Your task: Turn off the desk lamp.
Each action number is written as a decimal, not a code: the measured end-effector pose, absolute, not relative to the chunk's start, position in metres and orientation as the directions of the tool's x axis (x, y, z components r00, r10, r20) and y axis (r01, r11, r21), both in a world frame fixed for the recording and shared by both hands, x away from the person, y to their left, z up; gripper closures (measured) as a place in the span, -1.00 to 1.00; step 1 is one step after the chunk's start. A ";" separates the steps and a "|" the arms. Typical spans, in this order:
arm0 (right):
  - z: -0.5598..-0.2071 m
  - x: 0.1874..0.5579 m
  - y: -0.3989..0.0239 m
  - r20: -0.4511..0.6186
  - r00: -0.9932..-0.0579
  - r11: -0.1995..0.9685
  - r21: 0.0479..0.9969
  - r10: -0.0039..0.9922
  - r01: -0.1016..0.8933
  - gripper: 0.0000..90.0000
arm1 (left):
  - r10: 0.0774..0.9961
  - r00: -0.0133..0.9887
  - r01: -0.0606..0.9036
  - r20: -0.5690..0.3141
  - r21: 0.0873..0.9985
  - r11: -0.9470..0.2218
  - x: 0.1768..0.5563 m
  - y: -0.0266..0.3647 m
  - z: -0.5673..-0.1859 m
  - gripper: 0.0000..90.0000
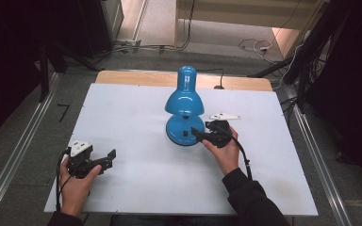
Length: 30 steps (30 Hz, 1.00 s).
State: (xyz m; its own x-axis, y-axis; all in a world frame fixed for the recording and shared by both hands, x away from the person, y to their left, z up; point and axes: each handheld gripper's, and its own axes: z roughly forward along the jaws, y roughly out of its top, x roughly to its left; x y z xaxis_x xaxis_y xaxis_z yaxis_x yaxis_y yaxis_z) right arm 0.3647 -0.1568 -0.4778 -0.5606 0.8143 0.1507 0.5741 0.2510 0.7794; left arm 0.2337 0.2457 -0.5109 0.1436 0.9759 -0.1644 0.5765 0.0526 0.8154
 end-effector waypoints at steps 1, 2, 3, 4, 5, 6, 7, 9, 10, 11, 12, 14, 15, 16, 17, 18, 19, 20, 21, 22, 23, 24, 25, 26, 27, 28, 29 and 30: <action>-0.477 0.364 -0.158 0.150 -0.560 0.250 0.781 0.815 0.572 -0.36 | 0.976 0.144 0.577 -0.165 0.815 0.053 0.234 0.246 -0.511 -0.78; -0.476 0.363 -0.159 0.152 -0.562 0.250 0.781 0.813 0.573 -0.36 | 0.976 0.143 0.577 -0.165 0.815 0.053 0.234 0.246 -0.511 -0.78; -0.475 0.363 -0.160 0.148 -0.563 0.252 0.783 0.813 0.569 -0.37 | 0.976 0.143 0.577 -0.164 0.815 0.052 0.234 0.246 -0.511 -0.78; -0.474 0.362 -0.160 0.147 -0.567 0.254 0.784 0.811 0.567 -0.38 | 0.976 0.142 0.577 -0.164 0.815 0.053 0.234 0.246 -0.511 -0.78; -0.473 0.361 -0.161 0.143 -0.569 0.257 0.784 0.810 0.564 -0.38 | 0.976 0.142 0.577 -0.164 0.815 0.053 0.234 0.245 -0.511 -0.78; -0.472 0.360 -0.163 0.140 -0.570 0.259 0.787 0.809 0.561 -0.39 | 0.976 0.142 0.577 -0.163 0.815 0.052 0.234 0.245 -0.511 -0.78; -0.472 0.359 -0.164 0.135 -0.574 0.264 0.787 0.808 0.558 -0.39 | 0.976 0.143 0.578 -0.163 0.814 0.051 0.234 0.245 -0.511 -0.78; -0.471 0.357 -0.166 0.133 -0.578 0.270 0.786 0.805 0.556 -0.41 | 0.976 0.143 0.579 -0.163 0.814 0.051 0.234 0.245 -0.511 -0.78; -0.470 0.356 -0.168 0.131 -0.577 0.270 0.785 0.806 0.557 -0.41 | 0.976 0.144 0.579 -0.163 0.814 0.051 0.234 0.245 -0.511 -0.78; -0.470 0.355 -0.170 0.124 -0.579 0.275 0.787 0.806 0.552 -0.41 | 0.976 0.143 0.580 -0.164 0.813 0.052 0.234 0.245 -0.511 -0.78; -0.470 0.354 -0.171 0.124 -0.576 0.274 0.786 0.808 0.554 -0.41 | 0.976 0.143 0.580 -0.163 0.813 0.050 0.234 0.245 -0.511 -0.78; -0.469 0.353 -0.174 0.121 -0.576 0.276 0.786 0.809 0.553 -0.42 | 0.976 0.144 0.580 -0.164 0.813 0.051 0.234 0.245 -0.511 -0.78; -0.469 0.352 -0.175 0.122 -0.578 0.277 0.786 0.807 0.553 -0.42 | 0.976 0.143 0.580 -0.164 0.813 0.051 0.234 0.245 -0.511 -0.78; -0.468 0.351 -0.177 0.120 -0.578 0.275 0.790 0.807 0.548 -0.42 | 0.976 0.143 0.580 -0.164 0.813 0.051 0.234 0.245 -0.511 -0.78; -0.468 0.350 -0.178 0.118 -0.581 0.278 0.790 0.806 0.547 -0.42 | 0.976 0.143 0.580 -0.163 0.813 0.051 0.234 0.245 -0.511 -0.78; -0.467 0.349 -0.179 0.115 -0.581 0.279 0.791 0.806 0.544 -0.42 | 0.976 0.145 0.581 -0.164 0.812 0.050 0.234 0.245 -0.511 -0.78; -0.467 0.348 -0.180 0.114 -0.583 0.282 0.791 0.805 0.543 -0.42 | 0.976 0.144 0.581 -0.164 0.812 0.051 0.234 0.245 -0.511 -0.78; -0.467 0.347 -0.181 0.110 -0.584 0.285 0.791 0.804 0.541 -0.42 | 0.976 0.143 0.581 -0.163 0.812 0.050 0.234 0.245 -0.511 -0.78; -0.466 0.346 -0.182 0.110 -0.583 0.284 0.792 0.805 0.541 -0.42 | 0.976 0.144 0.581 -0.163 0.812 0.050 0.234 0.245 -0.511 -0.78; -0.466 0.345 -0.183 0.108 -0.583 0.286 0.791 0.805 0.541 -0.42 | 0.976 0.143 0.581 -0.164 0.812 0.051 0.234 0.245 -0.511 -0.78; -0.466 0.344 -0.185 0.109 -0.583 0.285 0.791 0.805 0.541 -0.42 | 0.976 0.143 0.581 -0.163 0.812 0.050 0.234 0.245 -0.511 -0.78; -0.466 0.344 -0.186 0.109 -0.583 0.283 0.793 0.805 0.540 -0.42 | 0.976 0.143 0.582 -0.163 0.812 0.051 0.234 0.245 -0.511 -0.78; -0.465 0.343 -0.188 0.105 -0.580 0.284 0.793 0.807 0.539 -0.42 | 0.976 0.142 0.582 -0.164 0.812 0.051 0.234 0.245 -0.511 -0.78; -0.465 0.342 -0.190 0.105 -0.579 0.283 0.793 0.809 0.539 -0.42 | 0.976 0.142 0.581 -0.163 0.812 0.051 0.234 0.245 -0.511 -0.78; -0.465 0.342 -0.191 0.106 -0.578 0.281 0.794 0.809 0.539 -0.42 | 0.976 0.141 0.582 -0.163 0.812 0.052 0.234 0.245 -0.511 -0.78; -0.465 0.342 -0.193 0.104 -0.575 0.281 0.794 0.812 0.539 -0.42 | 0.976 0.141 0.582 -0.163 0.812 0.051 0.234 0.245 -0.511 -0.78; -0.464 0.341 -0.195 0.106 -0.574 0.278 0.794 0.812 0.541 -0.42 | 0.977 0.141 0.582 -0.162 0.812 0.050 0.234 0.245 -0.511 -0.78; -0.464 0.341 -0.196 0.103 -0.573 0.279 0.795 0.813 0.539 -0.42 | 0.977 0.141 0.582 -0.163 0.812 0.051 0.234 0.245 -0.512 -0.78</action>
